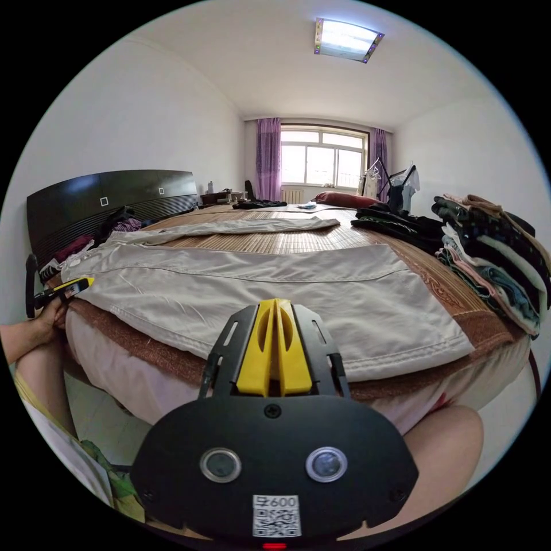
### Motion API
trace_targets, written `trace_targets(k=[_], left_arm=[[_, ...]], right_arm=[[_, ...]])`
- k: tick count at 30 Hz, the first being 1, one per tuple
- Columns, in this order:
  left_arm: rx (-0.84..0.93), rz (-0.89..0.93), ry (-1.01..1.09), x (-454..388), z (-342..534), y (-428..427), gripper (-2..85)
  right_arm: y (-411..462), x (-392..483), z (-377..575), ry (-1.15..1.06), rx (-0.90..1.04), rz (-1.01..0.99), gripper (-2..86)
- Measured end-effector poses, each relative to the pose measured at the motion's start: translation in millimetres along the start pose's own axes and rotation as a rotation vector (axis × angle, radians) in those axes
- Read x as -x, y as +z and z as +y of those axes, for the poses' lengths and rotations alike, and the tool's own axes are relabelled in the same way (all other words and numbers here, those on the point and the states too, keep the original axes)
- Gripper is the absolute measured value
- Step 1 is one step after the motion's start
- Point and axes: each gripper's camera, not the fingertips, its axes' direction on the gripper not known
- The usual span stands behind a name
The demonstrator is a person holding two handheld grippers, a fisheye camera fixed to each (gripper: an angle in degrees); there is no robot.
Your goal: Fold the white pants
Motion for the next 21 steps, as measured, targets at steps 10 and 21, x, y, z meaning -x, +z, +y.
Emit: trace_targets(k=[10,21], left_arm=[[0.001,0.001,0.001,6.2,-10.4,7.4,0.2],[-0.002,-0.004,0.002,8.1,-19.9,10.5,0.3]], right_arm=[[-2.1,2.8,-3.6,-0.002,-0.001,0.003,-0.8],[-3.3,7.0,-5.8,-0.007,-0.004,0.011,-0.9]])
